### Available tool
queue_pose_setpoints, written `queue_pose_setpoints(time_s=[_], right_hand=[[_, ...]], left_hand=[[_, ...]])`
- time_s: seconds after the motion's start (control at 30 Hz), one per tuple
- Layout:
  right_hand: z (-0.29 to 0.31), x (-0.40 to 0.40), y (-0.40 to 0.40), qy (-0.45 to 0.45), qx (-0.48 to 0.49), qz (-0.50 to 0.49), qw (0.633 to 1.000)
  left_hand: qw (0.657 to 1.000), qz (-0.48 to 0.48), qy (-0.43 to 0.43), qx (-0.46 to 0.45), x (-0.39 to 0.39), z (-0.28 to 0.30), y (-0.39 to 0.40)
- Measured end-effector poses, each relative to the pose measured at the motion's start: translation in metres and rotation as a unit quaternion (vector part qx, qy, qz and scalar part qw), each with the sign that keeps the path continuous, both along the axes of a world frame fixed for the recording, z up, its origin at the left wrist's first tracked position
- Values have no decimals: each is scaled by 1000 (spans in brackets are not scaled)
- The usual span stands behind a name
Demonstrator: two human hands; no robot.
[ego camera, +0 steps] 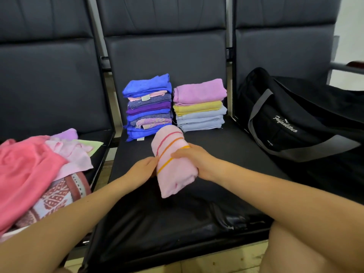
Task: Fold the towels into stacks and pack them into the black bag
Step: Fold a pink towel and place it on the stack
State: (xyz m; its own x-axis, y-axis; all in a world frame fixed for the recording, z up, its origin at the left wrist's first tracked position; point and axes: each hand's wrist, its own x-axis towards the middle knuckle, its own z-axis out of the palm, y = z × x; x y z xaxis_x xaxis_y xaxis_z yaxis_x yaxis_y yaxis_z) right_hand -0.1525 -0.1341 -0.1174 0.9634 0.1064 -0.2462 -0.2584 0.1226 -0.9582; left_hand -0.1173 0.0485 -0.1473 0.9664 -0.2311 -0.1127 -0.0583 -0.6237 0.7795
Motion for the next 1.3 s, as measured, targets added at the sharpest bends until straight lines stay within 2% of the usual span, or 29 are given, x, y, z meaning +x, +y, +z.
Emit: queue_pose_setpoints(time_s=[0.07, 0.17, 0.23, 0.3, 0.53, 0.67, 0.73, 0.83, 0.93, 1.03, 1.1, 1.17, 1.23, 1.3], right_hand=[[10, -4, -6, 4, 57, 35, 998], [22, -12, -12, 22, 113, 71, 991], [29, -17, -13, 35, 129, 83, 988], [31, -19, -13, 44, 146, 90, 984], [12, -6, 4, 90, 242, -43, 965], [13, -2, 4, 104, 233, -3, 967], [15, 4, -1, 83, 255, -29, 963], [21, 19, -22, 20, 276, -112, 955], [41, 48, -50, -73, 236, -190, 950], [77, 86, -75, -181, 106, -234, 949], [101, 115, -91, -234, 27, -256, 937], [117, 146, -106, -274, -98, -288, 912], [120, 175, -120, -276, -273, -312, 867], [108, 201, -132, -190, -442, -293, 826]], left_hand=[[987, 22, 80, -140, -16, 15, -13], [908, 66, 173, -377, -34, 32, -27], [862, 67, 193, -464, -38, 38, -29], [835, 96, 174, -513, -35, 45, -30], [821, 211, 31, -529, -7, 62, -31], [788, 183, 38, -587, 0, 70, -48], [783, 157, 58, -600, 2, 68, -56], [790, 127, 57, -597, 11, 72, -70], [830, 110, 2, -548, 34, 86, -86], [872, 93, -66, -476, 72, 111, -103], [886, 85, -78, -449, 100, 129, -113], [913, 80, -68, -395, 130, 140, -121], [952, 89, -74, -285, 161, 138, -126], [979, 112, -96, -142, 185, 125, -128]])
